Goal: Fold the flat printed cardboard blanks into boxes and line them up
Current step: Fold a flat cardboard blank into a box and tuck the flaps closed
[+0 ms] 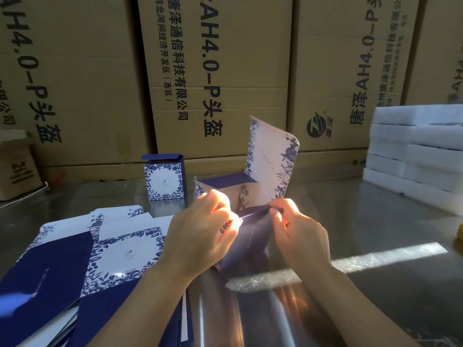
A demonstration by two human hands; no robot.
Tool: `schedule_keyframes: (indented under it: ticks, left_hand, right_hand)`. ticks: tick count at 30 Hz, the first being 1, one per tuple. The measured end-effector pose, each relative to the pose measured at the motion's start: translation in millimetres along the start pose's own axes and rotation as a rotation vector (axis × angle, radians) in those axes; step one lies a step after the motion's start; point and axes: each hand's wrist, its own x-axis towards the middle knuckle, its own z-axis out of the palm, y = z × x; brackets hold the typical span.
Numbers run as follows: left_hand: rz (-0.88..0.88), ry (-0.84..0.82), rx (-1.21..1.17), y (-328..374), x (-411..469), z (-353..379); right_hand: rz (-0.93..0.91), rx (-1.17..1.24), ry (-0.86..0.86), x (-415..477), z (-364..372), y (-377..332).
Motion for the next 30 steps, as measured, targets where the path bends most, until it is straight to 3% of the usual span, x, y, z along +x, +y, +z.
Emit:
schedule_keyframes:
  ticks: [7, 14, 17, 27, 30]
  left_hand:
    - [-0.047, 0.091, 0.022, 4, 5, -1]
    - [-0.689, 0.14, -0.241, -8, 5, 1]
    - [-0.86, 0.08, -0.383, -18, 2, 5]
    - [-1.145, 0.009, -0.571, -30, 1, 15]
    - [-1.093, 0.041, -0.573, -26, 2, 14]
  right_hand:
    - [-0.037, 0.043, -0.08, -5, 2, -5]
    - [0.003, 0.15, -0.048, -5, 5, -1]
    - [0.033, 0.232, -0.035, -6, 6, 0]
    - [0.125, 0.493, -0.071, -6, 13, -3]
    - [0.242, 0.644, -0.096, -3, 15, -3]
